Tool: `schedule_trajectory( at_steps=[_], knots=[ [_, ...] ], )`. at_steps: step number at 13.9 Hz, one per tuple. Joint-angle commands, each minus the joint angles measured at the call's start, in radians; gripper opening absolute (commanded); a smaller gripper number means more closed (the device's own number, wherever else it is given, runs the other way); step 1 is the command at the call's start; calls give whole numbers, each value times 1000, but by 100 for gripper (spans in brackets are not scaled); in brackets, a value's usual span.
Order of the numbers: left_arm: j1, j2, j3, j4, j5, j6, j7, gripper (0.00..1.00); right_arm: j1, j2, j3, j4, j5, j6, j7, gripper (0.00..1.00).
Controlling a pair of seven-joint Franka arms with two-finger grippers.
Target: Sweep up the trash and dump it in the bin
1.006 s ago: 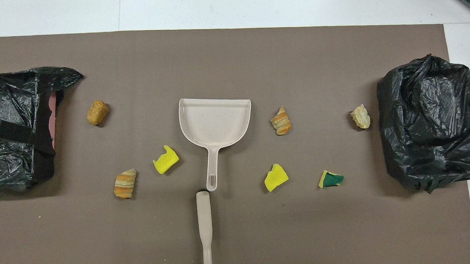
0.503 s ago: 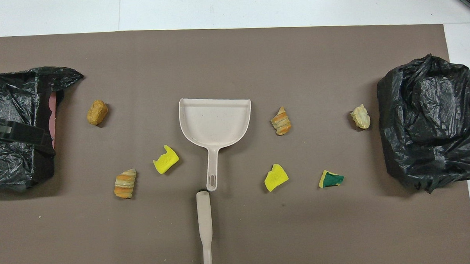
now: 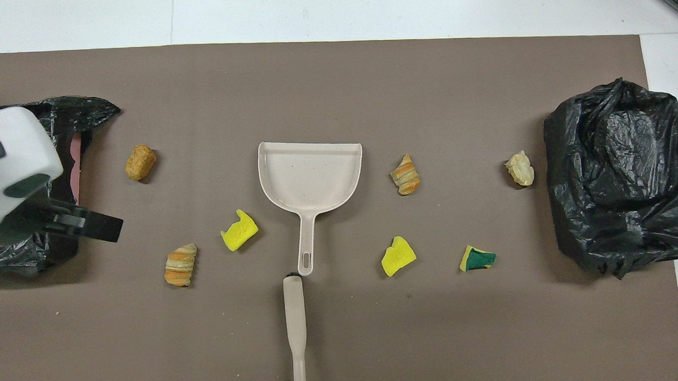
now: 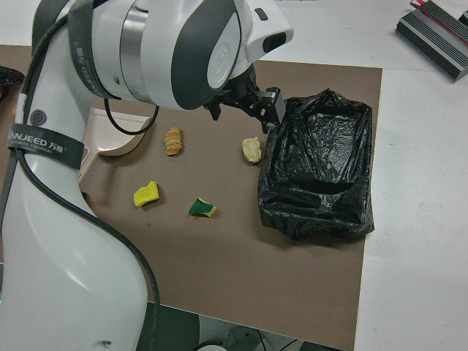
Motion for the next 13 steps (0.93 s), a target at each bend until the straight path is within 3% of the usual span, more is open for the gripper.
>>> schedule_trajectory(
  at_steps=[1, 8, 13],
  knots=[
    [-1, -155, -80, -223, -39, 83, -78, 100, -2, -33, -2, -29, 14, -26, -5, 100],
    [-2, -217, -310, -483, -233, 303, -198, 100, -1, -38, 1, -35, 27, -11, -40, 100],
    [-7, -203, -530, -656, -287, 438, -331, 100, 13, 11, 97, -37, 27, 58, -55, 100]
  ],
)
